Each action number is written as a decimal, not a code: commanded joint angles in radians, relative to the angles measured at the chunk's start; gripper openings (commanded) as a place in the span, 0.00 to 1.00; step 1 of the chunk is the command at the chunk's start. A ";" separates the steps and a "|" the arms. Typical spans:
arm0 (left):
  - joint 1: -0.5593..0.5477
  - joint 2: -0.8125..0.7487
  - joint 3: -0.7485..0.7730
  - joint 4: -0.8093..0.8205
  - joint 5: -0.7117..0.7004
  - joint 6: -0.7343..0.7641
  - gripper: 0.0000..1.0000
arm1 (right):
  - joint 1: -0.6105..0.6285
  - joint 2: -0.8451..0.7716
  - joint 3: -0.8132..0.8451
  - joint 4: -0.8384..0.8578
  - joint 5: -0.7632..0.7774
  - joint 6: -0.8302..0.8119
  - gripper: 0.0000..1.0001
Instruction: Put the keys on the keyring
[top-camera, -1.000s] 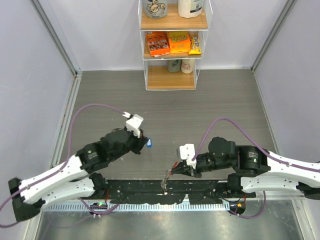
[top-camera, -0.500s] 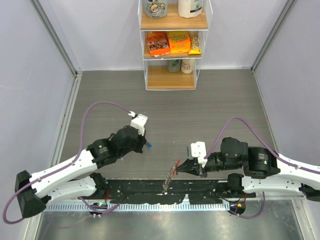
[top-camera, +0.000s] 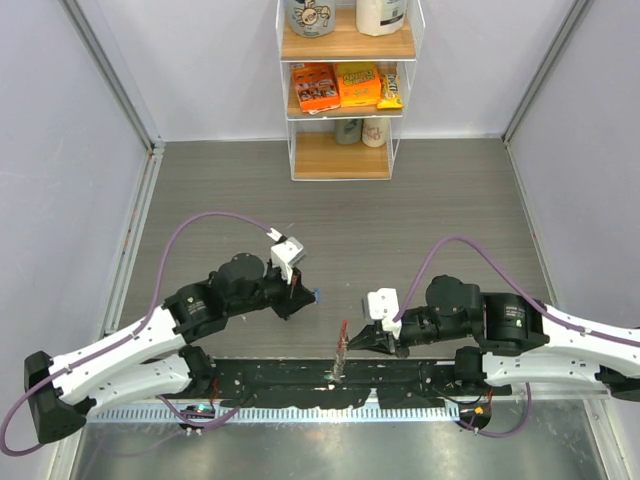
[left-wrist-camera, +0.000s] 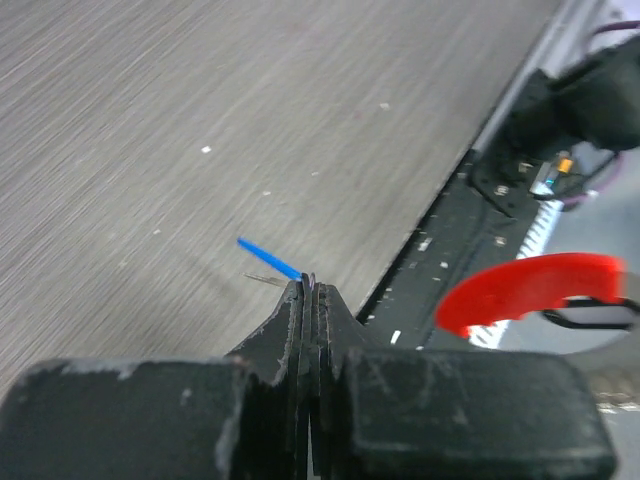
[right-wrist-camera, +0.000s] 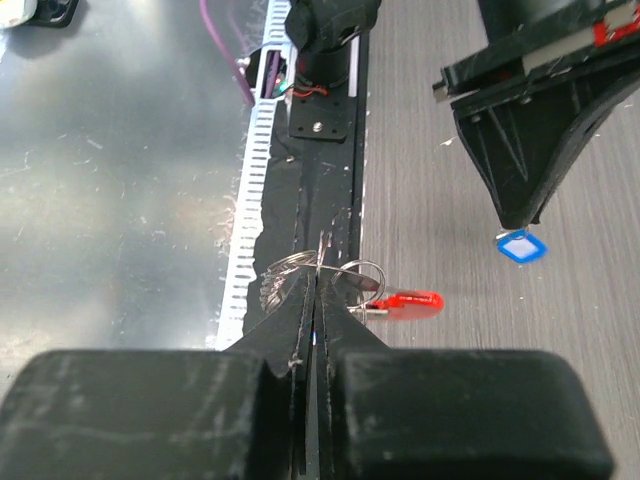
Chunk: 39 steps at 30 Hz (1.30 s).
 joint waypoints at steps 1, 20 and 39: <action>-0.019 -0.056 -0.001 0.123 0.219 0.076 0.00 | 0.004 0.025 0.064 -0.012 -0.071 -0.036 0.06; -0.097 -0.261 -0.103 0.436 0.632 0.185 0.00 | 0.004 0.106 0.110 0.017 -0.355 -0.115 0.06; -0.160 -0.245 -0.073 0.451 0.727 0.243 0.00 | 0.005 0.236 0.235 -0.065 -0.543 -0.256 0.06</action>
